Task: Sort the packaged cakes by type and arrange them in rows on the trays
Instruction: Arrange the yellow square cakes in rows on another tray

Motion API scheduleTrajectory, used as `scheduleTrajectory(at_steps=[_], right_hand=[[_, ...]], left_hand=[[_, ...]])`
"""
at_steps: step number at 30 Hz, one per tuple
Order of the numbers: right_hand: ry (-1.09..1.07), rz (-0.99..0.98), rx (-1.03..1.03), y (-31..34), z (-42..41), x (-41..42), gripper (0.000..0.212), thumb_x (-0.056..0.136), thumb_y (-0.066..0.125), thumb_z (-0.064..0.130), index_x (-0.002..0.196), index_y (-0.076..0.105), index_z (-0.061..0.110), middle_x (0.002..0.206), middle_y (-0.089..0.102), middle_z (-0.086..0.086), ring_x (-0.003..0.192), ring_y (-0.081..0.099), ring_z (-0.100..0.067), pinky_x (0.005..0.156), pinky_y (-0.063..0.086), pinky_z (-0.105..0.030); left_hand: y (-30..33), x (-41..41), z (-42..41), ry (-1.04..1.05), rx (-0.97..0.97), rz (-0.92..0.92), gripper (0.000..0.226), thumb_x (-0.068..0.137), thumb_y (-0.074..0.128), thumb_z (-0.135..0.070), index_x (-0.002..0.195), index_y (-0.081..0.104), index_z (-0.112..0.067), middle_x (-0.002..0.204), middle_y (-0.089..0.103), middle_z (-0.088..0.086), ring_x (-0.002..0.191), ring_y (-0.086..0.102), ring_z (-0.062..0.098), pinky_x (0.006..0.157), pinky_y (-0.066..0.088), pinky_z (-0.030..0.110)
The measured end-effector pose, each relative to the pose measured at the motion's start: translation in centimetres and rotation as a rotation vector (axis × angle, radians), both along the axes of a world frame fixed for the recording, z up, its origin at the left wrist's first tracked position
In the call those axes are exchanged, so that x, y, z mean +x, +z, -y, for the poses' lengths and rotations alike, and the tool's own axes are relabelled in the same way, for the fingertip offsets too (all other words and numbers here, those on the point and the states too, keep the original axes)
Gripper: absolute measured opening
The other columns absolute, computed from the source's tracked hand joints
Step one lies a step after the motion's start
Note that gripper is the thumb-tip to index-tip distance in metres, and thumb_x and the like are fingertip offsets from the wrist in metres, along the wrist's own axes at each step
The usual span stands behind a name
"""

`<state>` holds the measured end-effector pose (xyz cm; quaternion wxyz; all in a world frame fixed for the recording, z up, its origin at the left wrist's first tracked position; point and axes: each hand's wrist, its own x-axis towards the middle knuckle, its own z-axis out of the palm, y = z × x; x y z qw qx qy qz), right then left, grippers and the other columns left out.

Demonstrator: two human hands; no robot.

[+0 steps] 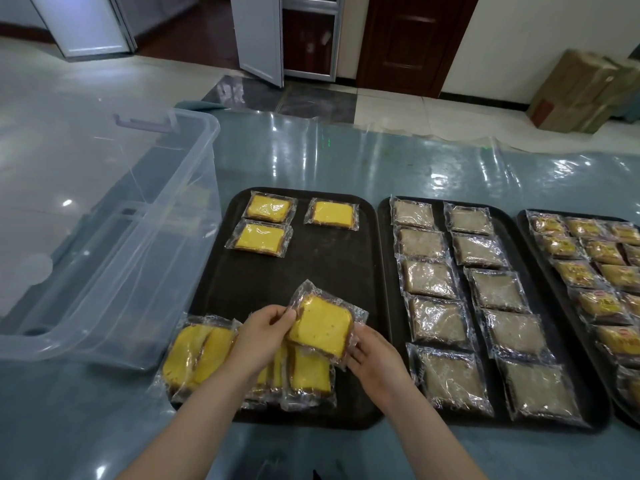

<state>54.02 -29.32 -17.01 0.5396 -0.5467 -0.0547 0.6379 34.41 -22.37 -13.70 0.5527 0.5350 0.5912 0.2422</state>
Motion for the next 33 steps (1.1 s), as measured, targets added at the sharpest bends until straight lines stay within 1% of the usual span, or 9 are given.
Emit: scheduleTrajectory(at_steps=[4,8,13,15,20,24,28,31,33], right_hand=[[0.077,-0.037,0.017,0.1,-0.1,-1.1,0.037,0.093,0.065,0.018,0.127,0.059,0.005,0.117,0.071,-0.017,0.110,0.068,-0.032,0.098,0.053,-0.049],[0.119,-0.031,0.044,-0.1,0.0,-2.4,0.035,0.091,0.067,0.014,0.124,0.061,0.005,0.118,0.070,-0.018,0.110,0.068,-0.033,0.096,0.054,-0.045],[0.065,0.068,0.042,-0.7,-1.4,-2.3,0.026,0.093,0.066,0.012,0.116,0.065,0.000,0.116,0.069,-0.022,0.108,0.066,-0.037,0.087,0.058,-0.040],[0.068,0.097,0.040,-0.6,-2.2,-1.8,0.024,0.093,0.066,0.013,0.113,0.066,0.000,0.114,0.070,-0.021,0.104,0.068,-0.033,0.088,0.058,-0.040],[0.060,0.108,0.019,-0.2,-4.8,-0.1,0.023,0.094,0.065,0.012,0.115,0.066,0.003,0.112,0.072,-0.017,0.107,0.069,-0.031,0.092,0.057,-0.041],[-0.001,0.142,-0.042,-0.3,-7.4,1.4,0.017,0.094,0.065,0.009,0.110,0.066,0.004,0.110,0.072,-0.014,0.104,0.069,-0.027,0.090,0.057,-0.038],[-0.048,0.128,-0.097,-1.1,-10.5,2.7,0.013,0.093,0.066,0.006,0.106,0.065,0.003,0.112,0.069,-0.017,0.106,0.067,-0.028,0.086,0.058,-0.037],[-0.010,0.200,-0.114,-1.7,-12.8,3.2,0.012,0.093,0.066,0.006,0.105,0.064,0.005,0.115,0.066,-0.016,0.107,0.066,-0.028,0.083,0.059,-0.034],[0.033,0.265,-0.110,-2.1,-14.2,3.3,0.012,0.094,0.065,0.008,0.105,0.064,0.007,0.116,0.066,-0.014,0.107,0.066,-0.026,0.079,0.059,-0.031]], left_hand=[[0.3,0.2,-1.2,0.103,-0.071,0.076,0.032,0.100,0.055,-0.034,0.090,0.071,-0.009,0.092,0.068,0.015,0.092,0.065,0.026,0.087,0.050,0.039],[0.2,0.3,-2.5,0.157,-0.134,0.144,0.033,0.099,0.056,-0.035,0.074,0.066,-0.016,0.075,0.061,0.005,0.080,0.060,0.022,0.082,0.049,0.038],[-0.1,0.5,-3.7,0.153,-0.133,0.154,0.033,0.099,0.055,-0.034,0.080,0.069,-0.011,0.076,0.064,0.008,0.079,0.061,0.024,0.079,0.049,0.038],[0.2,0.5,-4.2,0.124,-0.119,0.143,0.032,0.100,0.054,-0.034,0.089,0.071,-0.010,0.086,0.070,0.013,0.086,0.066,0.026,0.084,0.051,0.039],[0.3,0.3,-5.7,0.082,-0.052,0.102,0.019,0.102,0.051,-0.034,0.107,0.069,-0.031,0.105,0.070,-0.012,0.103,0.061,0.004,0.081,0.046,0.021],[-1.1,-0.6,-7.2,-0.110,-0.029,-0.102,0.033,0.101,0.050,-0.036,0.133,0.057,-0.029,0.130,0.058,-0.012,0.121,0.052,0.008,0.096,0.044,0.026],[-2.3,-0.9,-8.4,-0.360,-0.034,-0.313,0.051,0.101,0.047,-0.045,0.148,0.042,-0.026,0.156,0.034,-0.010,0.143,0.033,0.013,0.113,0.030,0.032],[-3.1,-0.5,-9.4,-0.505,0.018,-0.554,0.062,0.101,0.040,-0.053,0.155,0.030,-0.024,0.164,0.015,-0.005,0.150,0.016,0.017,0.120,0.020,0.038],[-3.6,-0.3,-10.1,-0.564,0.033,-0.676,0.063,0.100,0.033,-0.060,0.156,0.023,-0.032,0.166,0.005,-0.003,0.152,0.005,0.025,0.122,0.013,0.045]])
